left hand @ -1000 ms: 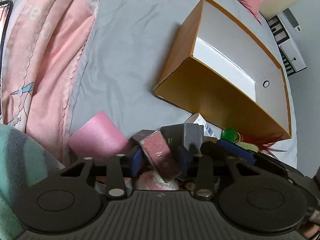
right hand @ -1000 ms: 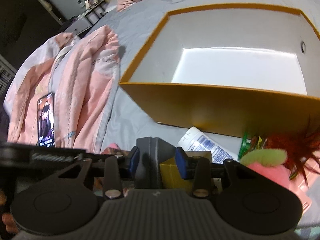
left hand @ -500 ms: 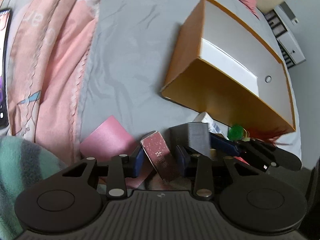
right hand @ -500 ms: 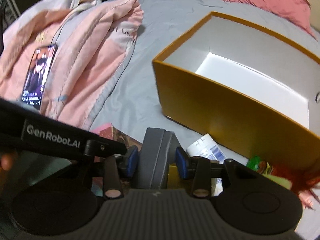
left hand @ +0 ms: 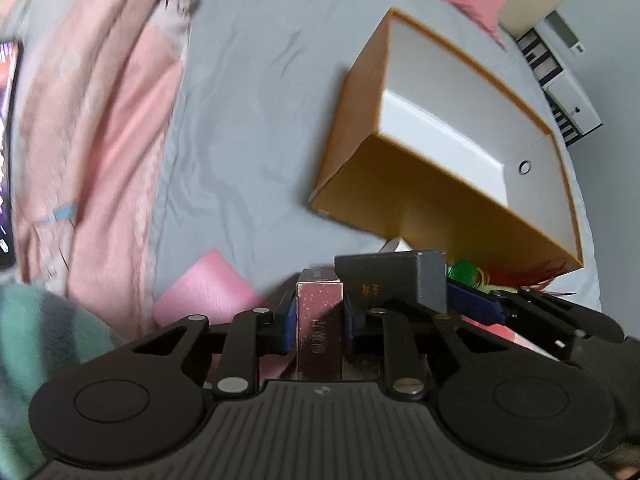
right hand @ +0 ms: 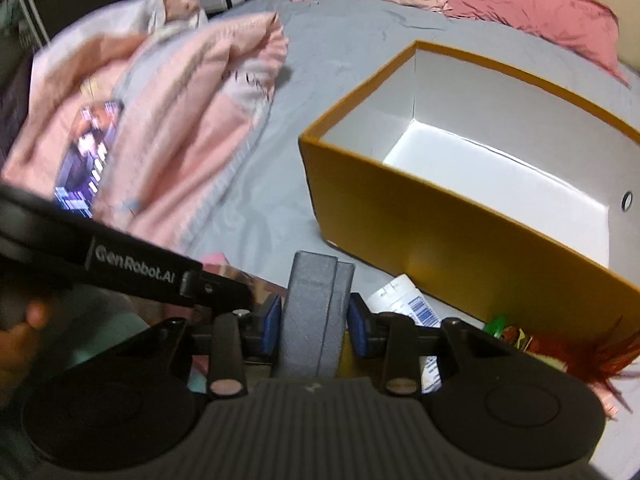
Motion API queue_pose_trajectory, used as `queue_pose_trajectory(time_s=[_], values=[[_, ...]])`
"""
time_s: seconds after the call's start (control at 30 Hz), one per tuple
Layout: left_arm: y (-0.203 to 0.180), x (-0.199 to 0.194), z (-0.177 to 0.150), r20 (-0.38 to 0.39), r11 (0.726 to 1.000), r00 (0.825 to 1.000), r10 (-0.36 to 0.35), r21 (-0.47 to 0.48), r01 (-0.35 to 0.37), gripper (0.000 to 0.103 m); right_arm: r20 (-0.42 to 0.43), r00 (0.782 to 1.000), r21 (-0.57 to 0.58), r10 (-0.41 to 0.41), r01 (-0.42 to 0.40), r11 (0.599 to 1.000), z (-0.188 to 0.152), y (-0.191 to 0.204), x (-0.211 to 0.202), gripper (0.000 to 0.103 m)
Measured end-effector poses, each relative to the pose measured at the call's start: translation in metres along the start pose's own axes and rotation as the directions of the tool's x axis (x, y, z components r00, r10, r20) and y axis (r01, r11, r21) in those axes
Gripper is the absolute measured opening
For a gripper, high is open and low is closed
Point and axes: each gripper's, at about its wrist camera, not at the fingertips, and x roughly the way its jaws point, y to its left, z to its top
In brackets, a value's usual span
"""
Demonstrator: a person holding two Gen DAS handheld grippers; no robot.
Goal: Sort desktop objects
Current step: 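Lift the card box with left tool while right tool carries grey box to orange box, then lower the grey box into the orange box with right tool while left lowers card box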
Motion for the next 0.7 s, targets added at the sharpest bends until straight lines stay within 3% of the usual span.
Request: queue_pose_trajectory(time_s=[0.27,0.53,0.7], values=[[-0.033,-0.049,0.013,0.135,0.991,0.991,-0.021,0.136,0.003,0.025,0.132,0.989,0.125,0.067,-0.084,0.989,0.018,-0.021,-0.053,0.036],[-0.080,-0.087,0.057,0.286,0.963,0.954,-0.095,0.269,0.016,0.025,0.331,0.944,0.152,-0.002,-0.051,0.987,0.058,-0.039,-0.109,0.036],[-0.098,-0.059,0.092,0.224,0.945,0.969,-0.103,0.327,0.025,0.025,0.341,0.937,0.216,-0.071,-0.005,0.976,0.081,-0.063,-0.093,0.036]])
